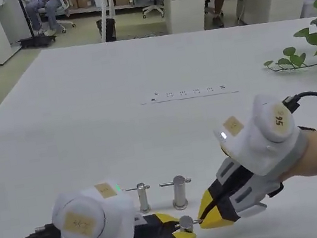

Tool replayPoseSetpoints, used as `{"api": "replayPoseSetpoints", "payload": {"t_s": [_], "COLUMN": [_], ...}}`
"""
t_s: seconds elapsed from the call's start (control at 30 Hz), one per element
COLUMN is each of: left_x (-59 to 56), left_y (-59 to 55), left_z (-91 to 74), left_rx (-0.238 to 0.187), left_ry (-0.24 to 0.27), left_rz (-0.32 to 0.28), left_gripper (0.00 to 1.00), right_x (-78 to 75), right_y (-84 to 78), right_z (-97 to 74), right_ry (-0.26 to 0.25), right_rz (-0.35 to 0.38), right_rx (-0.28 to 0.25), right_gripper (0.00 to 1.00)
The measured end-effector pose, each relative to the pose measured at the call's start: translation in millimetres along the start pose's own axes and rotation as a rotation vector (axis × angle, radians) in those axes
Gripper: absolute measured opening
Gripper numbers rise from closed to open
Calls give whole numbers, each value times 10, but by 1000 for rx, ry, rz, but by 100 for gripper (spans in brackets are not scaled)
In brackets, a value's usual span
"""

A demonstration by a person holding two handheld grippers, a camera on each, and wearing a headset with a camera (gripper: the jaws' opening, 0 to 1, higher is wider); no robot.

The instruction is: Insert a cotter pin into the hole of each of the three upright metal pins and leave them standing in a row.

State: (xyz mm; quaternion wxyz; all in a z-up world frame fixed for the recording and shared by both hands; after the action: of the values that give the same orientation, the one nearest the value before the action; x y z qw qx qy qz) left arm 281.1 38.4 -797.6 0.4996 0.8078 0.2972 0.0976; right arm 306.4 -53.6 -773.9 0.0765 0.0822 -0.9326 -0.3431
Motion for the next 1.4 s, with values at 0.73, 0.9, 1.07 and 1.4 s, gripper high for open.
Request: {"api": "replayPoseSetpoints", "payload": {"t_s": [0.73,0.9,1.07,1.4], "left_x": [-9,16,15,24], "left_y": [-99,-97,-96,-104], "left_z": [-14,-2,-2,10], "left_rx": [1,-2,-5,-9], "left_ry": [-15,-3,-3,-9], "left_rz": [-106,-111,-113,-137], "left_gripper": [16,13,13,13], "right_x": [36,31,26,25], "right_y": [-74,-74,-46,0], "right_z": [-40,-53,-40,10], "right_ry": [-32,-40,-47,-44], "right_rz": [59,65,63,56], "right_rx": [-2,-9,-22,-22], "right_gripper": [10,7,5,5]}}
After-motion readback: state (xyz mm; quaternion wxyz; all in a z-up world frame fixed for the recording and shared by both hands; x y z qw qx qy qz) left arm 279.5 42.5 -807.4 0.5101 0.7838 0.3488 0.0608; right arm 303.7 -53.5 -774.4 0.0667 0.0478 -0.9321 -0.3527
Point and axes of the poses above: the centre of the closed fingertips' face, and the gripper's own axes: z roughly forward along the fingers, x roughly to its left, y roughly out of its top, the point moved 6 cm from there along -z, roughly backward along the fingers, and after that the axes turned 4 degrees about y, right-handed, at the moved point
